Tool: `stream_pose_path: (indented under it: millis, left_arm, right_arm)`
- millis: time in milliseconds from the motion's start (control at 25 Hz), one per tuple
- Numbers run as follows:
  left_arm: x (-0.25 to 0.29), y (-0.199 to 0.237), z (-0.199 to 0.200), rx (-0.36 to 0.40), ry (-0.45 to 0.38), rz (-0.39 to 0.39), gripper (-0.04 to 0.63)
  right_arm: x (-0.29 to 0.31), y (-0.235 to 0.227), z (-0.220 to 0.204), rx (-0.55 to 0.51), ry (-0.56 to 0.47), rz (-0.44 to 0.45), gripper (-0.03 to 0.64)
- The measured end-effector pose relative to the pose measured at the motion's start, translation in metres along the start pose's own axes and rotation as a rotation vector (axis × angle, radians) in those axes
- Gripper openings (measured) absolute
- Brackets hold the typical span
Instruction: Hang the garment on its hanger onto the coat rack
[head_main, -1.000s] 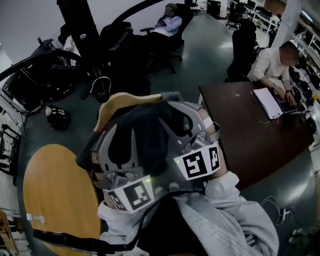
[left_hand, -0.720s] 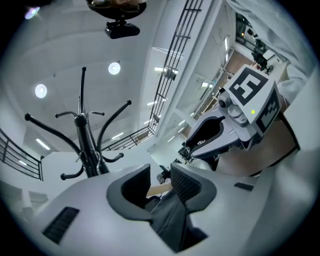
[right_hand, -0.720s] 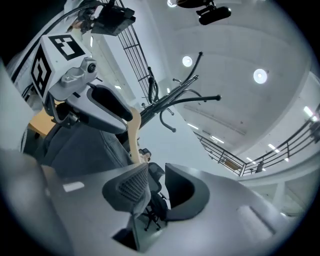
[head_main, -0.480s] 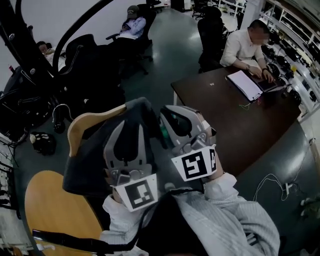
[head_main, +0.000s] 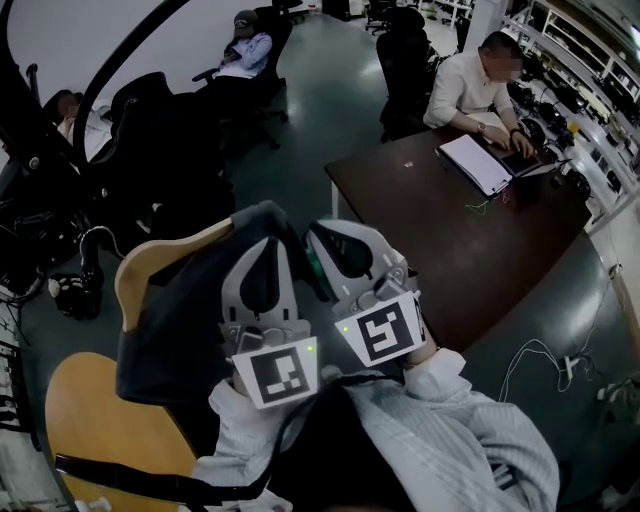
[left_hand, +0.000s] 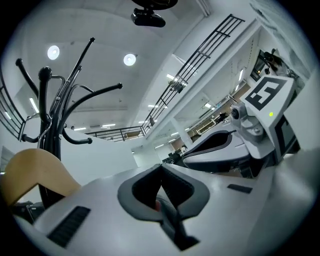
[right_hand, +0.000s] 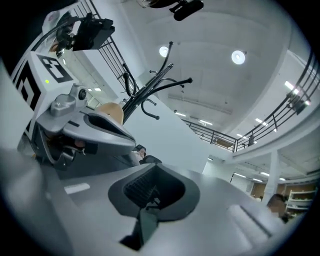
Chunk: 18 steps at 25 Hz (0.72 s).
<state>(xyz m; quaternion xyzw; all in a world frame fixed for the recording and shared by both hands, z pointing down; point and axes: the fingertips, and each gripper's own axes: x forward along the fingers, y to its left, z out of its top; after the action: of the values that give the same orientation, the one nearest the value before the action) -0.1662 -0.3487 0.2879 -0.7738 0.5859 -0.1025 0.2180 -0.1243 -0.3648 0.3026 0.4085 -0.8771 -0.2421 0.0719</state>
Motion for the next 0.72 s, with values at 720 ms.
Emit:
stream_pose_path:
  millis: [720]
  left_arm:
    - [0.019,-0.004,-0.015,-0.034,0.025,0.002,0.006]
  right_arm:
    - [0.006,-0.010,-0.025,0.112,0.023,0.006,0.002]
